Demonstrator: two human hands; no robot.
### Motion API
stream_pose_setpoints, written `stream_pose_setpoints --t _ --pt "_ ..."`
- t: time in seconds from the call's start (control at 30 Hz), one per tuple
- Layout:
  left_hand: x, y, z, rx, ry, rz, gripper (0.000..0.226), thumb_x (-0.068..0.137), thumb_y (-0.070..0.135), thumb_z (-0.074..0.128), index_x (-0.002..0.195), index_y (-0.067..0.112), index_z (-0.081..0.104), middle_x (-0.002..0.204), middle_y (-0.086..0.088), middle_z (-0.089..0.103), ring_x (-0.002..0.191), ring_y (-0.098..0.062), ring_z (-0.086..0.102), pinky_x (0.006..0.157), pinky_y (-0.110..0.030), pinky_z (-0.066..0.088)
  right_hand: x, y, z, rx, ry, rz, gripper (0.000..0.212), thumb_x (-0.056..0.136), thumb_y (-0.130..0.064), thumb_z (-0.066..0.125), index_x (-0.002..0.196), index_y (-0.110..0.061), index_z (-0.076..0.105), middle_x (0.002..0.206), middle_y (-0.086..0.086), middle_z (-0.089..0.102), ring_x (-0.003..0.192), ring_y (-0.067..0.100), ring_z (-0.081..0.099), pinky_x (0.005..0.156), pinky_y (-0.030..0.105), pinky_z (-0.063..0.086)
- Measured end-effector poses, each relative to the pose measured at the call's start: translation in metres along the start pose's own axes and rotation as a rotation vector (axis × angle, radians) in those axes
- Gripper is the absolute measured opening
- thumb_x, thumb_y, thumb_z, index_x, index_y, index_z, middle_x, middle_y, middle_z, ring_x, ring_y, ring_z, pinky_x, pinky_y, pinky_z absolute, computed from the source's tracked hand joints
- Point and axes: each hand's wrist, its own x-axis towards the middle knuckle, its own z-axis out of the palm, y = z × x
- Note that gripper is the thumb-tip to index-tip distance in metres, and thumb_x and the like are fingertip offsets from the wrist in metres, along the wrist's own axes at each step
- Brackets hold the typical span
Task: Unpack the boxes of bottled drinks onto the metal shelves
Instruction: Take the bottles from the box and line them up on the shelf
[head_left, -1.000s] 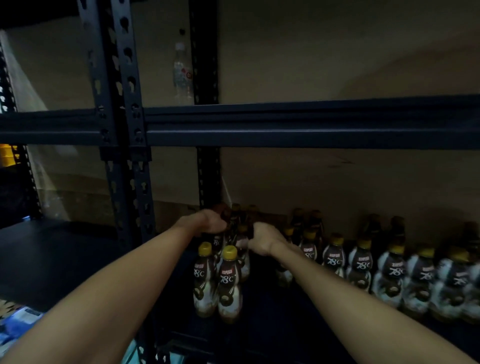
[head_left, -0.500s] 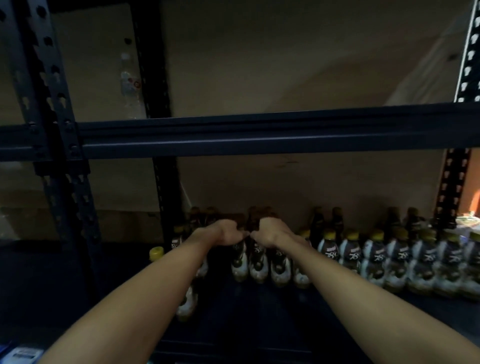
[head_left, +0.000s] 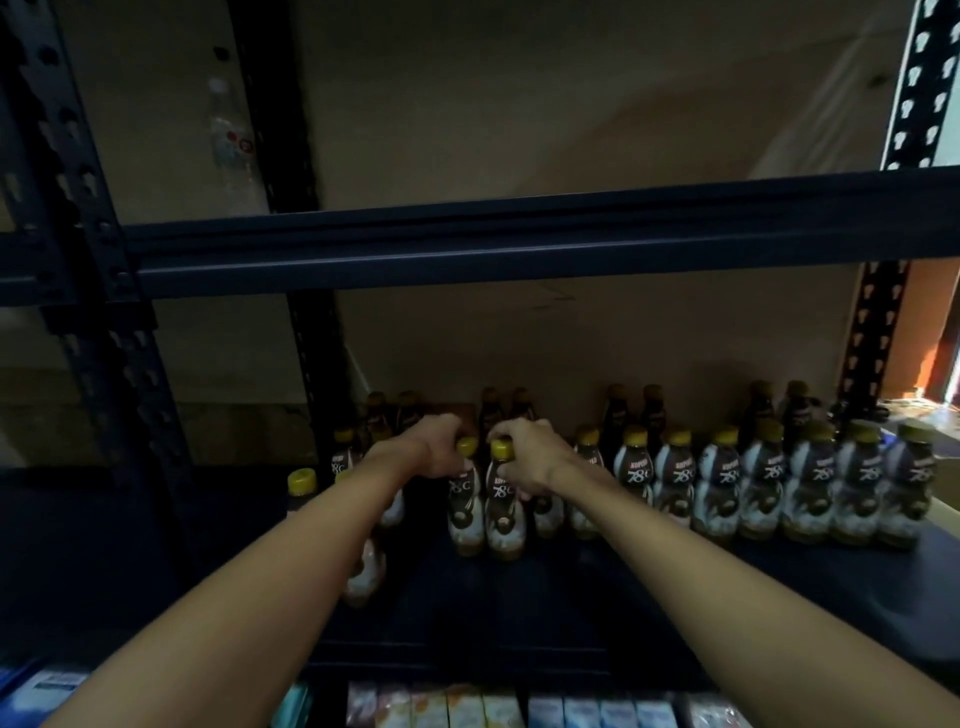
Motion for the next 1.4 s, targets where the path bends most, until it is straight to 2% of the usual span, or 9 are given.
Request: stream_pose_setpoints --t 0.13,0.3,0.5,0.63,0.77,0.9,1.03,1.2,1.4 --pt "-0.021 0.006 0.001 0.0 -0.006 0.09 0.025 0.085 0.027 0.072 0.101 0.041 0.057 0.12 -0.004 0.056 0.111 -0.022 0.057 0.095 -0.037 0.05 -0.03 0.012 -0.003 0.1 0.022 -0.032 0.051 0.094 -0.015 0.07 0.14 -0.032 0.055 0.13 0.012 0.04 0.056 0.014 0.066 0.044 0.014 0.049" --pt "-0.048 0.018 0.002 -0.024 -0.01 0.128 0.03 0.084 0.029 0.073 0.11 0.035 0.061 0.12 -0.003 0.055 0.108 -0.021 0.058 0.092 -0.035 0.052 -0.052 0.019 -0.002 0.136 0.038 -0.036 0.049 0.09 -0.016 0.075 0.133 -0.033 0.059 0.124 0.016 0.054 0.06 0.021 0.07 0.045 0.018 0.051" --pt "-0.067 0.027 0.009 -0.093 0.01 0.154 0.037 0.086 0.026 0.073 0.119 0.03 0.056 0.12 -0.004 0.054 0.104 -0.022 0.059 0.085 -0.032 0.051 -0.067 0.03 -0.007 0.178 0.019 -0.004 0.051 0.087 -0.016 0.079 0.13 -0.036 0.061 0.125 0.013 0.056 0.072 0.024 0.072 0.05 0.023 0.055" --pt "-0.075 0.031 0.011 -0.117 0.024 0.126 0.034 0.085 0.027 0.075 0.112 0.028 0.055 0.118 -0.006 0.056 0.1 -0.021 0.061 0.082 -0.033 0.052 -0.077 0.031 -0.01 0.158 0.026 -0.038 0.049 0.089 -0.012 0.076 0.132 -0.029 0.061 0.109 0.007 0.065 0.057 0.015 0.071 0.053 0.025 0.058" --pt "-0.076 0.035 0.01 -0.094 0.012 0.136 0.036 0.087 0.024 0.073 0.118 0.024 0.056 0.116 -0.002 0.054 0.101 -0.02 0.059 0.078 -0.029 0.048 -0.073 0.034 -0.005 0.119 0.041 -0.043 0.047 0.089 -0.016 0.076 0.13 -0.034 0.059 0.118 0.014 0.056 0.059 0.019 0.073 0.063 0.029 0.062" --pt "-0.074 0.036 0.008 -0.058 -0.002 0.129 0.041 0.087 0.024 0.072 0.124 0.023 0.054 0.124 -0.008 0.051 0.108 -0.025 0.058 0.083 -0.031 0.048 -0.07 0.034 -0.004 0.134 0.054 -0.046 0.047 0.088 -0.017 0.077 0.127 -0.036 0.061 0.12 0.011 0.051 0.075 0.023 0.073 0.071 0.032 0.064" --pt "-0.07 0.032 0.009 -0.048 -0.003 0.116 0.041 0.088 0.023 0.071 0.126 0.022 0.053 0.125 -0.008 0.049 0.11 -0.026 0.056 0.083 -0.03 0.046 -0.065 0.032 0.003 0.202 0.063 -0.039 0.044 0.09 -0.008 0.073 0.124 -0.033 0.062 0.118 0.016 0.054 0.072 0.028 0.075 0.058 0.028 0.061" --pt "-0.068 0.026 0.01 -0.051 0.006 0.113 0.041 0.09 0.022 0.069 0.127 0.022 0.052 0.125 -0.009 0.051 0.11 -0.025 0.056 0.087 -0.032 0.048 -0.061 0.027 0.007 0.224 0.058 -0.033 0.042 0.092 -0.009 0.071 0.124 -0.033 0.061 0.12 0.015 0.054 0.071 0.024 0.074 0.052 0.021 0.055" --pt "-0.075 0.026 0.01 -0.064 0.007 0.113 0.034 0.092 0.023 0.066 0.122 0.023 0.051 0.124 -0.01 0.051 0.111 -0.026 0.054 0.088 -0.033 0.046 -0.065 0.026 0.004 0.179 0.064 -0.045 0.039 0.092 -0.01 0.072 0.123 -0.032 0.061 0.119 0.013 0.053 0.077 0.023 0.071 0.056 0.022 0.059"
